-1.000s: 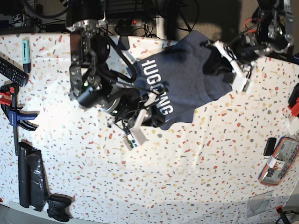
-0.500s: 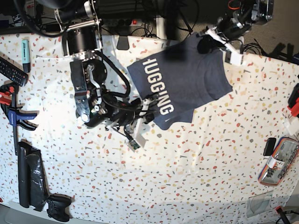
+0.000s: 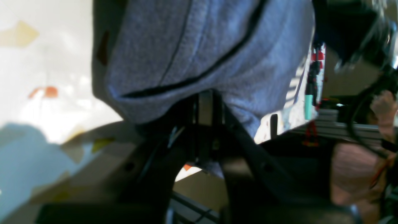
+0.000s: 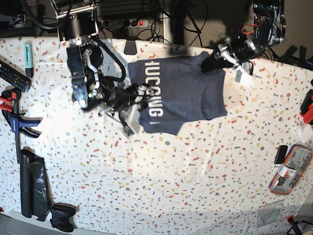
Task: Fold the T-shirt properly
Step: 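Lift the folded bundle with both grippers and drag it across the table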
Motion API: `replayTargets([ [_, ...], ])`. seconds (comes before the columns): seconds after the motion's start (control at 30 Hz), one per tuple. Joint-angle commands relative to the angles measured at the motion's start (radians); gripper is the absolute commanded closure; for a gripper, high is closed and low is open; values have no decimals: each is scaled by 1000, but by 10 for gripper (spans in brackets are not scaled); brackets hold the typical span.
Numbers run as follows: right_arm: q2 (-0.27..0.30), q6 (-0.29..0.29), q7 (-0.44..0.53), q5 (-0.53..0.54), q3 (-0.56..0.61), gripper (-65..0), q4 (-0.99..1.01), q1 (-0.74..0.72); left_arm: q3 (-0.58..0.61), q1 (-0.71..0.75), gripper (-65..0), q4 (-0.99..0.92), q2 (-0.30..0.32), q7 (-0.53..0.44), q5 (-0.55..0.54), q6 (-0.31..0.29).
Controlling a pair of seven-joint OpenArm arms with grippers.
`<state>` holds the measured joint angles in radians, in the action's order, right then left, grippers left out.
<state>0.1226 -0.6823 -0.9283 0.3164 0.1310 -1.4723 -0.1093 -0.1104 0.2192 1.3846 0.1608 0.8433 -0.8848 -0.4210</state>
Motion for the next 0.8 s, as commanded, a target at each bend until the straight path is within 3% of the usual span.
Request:
replayTargets([
  [0.0,4,-16,13,-13,0,0,-39,11,14,-138,0,-10,3,-138,390,39],
  [0.17,8,-16,72,-131,-19,0,-177,145,15,-272,0,-67,-5,-138,406,-3],
  [0.33,5,-16,136,-166,-105,0,-227,241,98,-386,0,-136,-19,-134,410,-21],
  [0.5,12,11,177,-163,-216,0,-225,245,270,-467,0,-188,-32,-110,416,-21],
  [0.6,39,10,162,-127,-311,0,-220,245,377,-492,0,-208,-79,-107,417,-19],
  [0.7,52,10,180,-75,-363,0,-220,222,451,-507,0,-214,-84,-113,418,-12],
  [0.77,82,11,173,-29,-401,0,-215,196,494,-509,0,-214,-109,-120,472,43],
])
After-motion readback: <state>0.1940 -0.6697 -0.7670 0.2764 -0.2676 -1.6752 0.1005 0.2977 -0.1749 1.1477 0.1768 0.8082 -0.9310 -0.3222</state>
